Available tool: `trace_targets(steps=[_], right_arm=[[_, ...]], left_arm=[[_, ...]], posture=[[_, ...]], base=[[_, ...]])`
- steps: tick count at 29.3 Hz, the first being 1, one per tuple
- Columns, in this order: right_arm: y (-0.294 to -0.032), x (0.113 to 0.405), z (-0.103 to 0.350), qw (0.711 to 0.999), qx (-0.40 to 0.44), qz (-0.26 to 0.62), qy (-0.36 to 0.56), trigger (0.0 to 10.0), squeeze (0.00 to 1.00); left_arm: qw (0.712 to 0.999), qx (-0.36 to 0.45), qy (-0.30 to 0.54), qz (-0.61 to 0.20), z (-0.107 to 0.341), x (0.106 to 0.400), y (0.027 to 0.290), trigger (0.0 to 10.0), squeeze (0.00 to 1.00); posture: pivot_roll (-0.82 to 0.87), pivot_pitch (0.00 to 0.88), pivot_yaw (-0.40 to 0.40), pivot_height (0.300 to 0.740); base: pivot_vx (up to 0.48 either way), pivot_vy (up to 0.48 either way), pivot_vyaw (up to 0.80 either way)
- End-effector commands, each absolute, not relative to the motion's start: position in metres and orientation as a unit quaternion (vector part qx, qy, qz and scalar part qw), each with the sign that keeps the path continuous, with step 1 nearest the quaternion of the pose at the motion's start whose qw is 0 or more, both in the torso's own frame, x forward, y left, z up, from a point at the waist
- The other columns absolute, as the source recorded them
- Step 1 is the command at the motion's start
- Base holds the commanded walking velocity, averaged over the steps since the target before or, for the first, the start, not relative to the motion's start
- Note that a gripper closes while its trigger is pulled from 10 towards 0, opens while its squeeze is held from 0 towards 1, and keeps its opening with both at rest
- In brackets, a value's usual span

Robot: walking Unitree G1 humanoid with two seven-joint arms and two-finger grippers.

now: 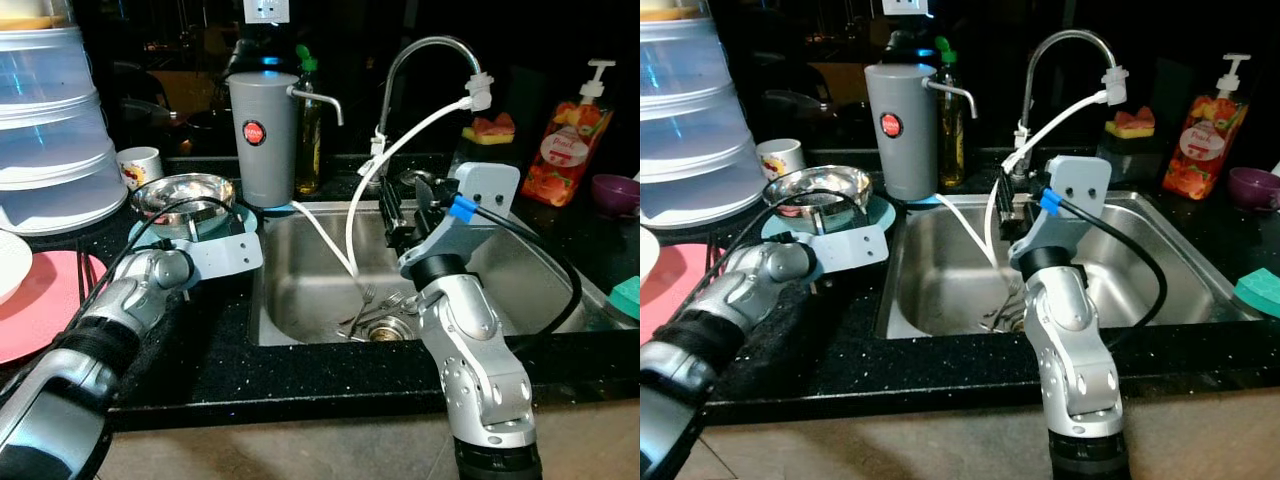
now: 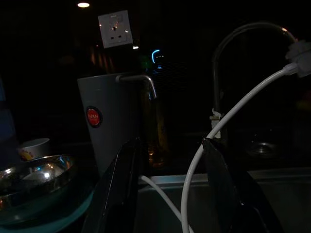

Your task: Kitchen organization

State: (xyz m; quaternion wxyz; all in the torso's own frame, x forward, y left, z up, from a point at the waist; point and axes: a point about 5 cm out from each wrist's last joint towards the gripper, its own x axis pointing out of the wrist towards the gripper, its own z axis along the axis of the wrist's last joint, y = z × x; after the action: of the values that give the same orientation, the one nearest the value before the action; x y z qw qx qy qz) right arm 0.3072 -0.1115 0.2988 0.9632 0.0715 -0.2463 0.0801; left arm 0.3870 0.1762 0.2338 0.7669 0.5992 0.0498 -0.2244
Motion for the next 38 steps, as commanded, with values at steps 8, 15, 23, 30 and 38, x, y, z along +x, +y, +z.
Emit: trace_targets(steps=[8, 15, 23, 30, 38], right_arm=[[-0.113, 0.306, 0.297, 0.964, 0.071, 0.076, -0.245, 10.0, 0.00], [-0.112, 0.307, 0.296, 0.964, 0.074, 0.078, -0.244, 10.0, 0.00], [-0.110, 0.309, 0.292, 0.964, 0.078, 0.084, -0.238, 10.0, 0.00], [-0.105, 0.313, 0.291, 0.963, 0.082, 0.095, -0.237, 10.0, 0.00], [-0.101, 0.317, 0.289, 0.962, 0.087, 0.104, -0.236, 10.0, 0.00]], left_arm=[[0.729, 0.616, 0.084, -0.287, 0.203, 0.353, 0.168, 10.0, 0.00], [0.733, 0.618, 0.072, -0.275, 0.217, 0.326, 0.171, 10.0, 0.00], [0.730, 0.616, 0.076, -0.287, 0.216, 0.291, 0.172, 10.0, 0.00], [0.723, 0.607, 0.071, -0.321, 0.221, 0.264, 0.166, 10.0, 0.00], [0.729, 0.585, 0.069, -0.348, 0.218, 0.241, 0.153, 10.0, 0.00]], posture=[[0.04, 0.124, -0.018, 0.740], [0.06, 0.124, -0.017, 0.740], [0.10, 0.119, -0.027, 0.740], [0.14, 0.109, -0.034, 0.740], [0.17, 0.099, -0.034, 0.740]], base=[[0.000, 0.000, 0.00], [0.000, 0.000, 0.00], [0.000, 0.000, 0.00], [0.000, 0.000, 0.00], [0.000, 0.000, 0.00]])
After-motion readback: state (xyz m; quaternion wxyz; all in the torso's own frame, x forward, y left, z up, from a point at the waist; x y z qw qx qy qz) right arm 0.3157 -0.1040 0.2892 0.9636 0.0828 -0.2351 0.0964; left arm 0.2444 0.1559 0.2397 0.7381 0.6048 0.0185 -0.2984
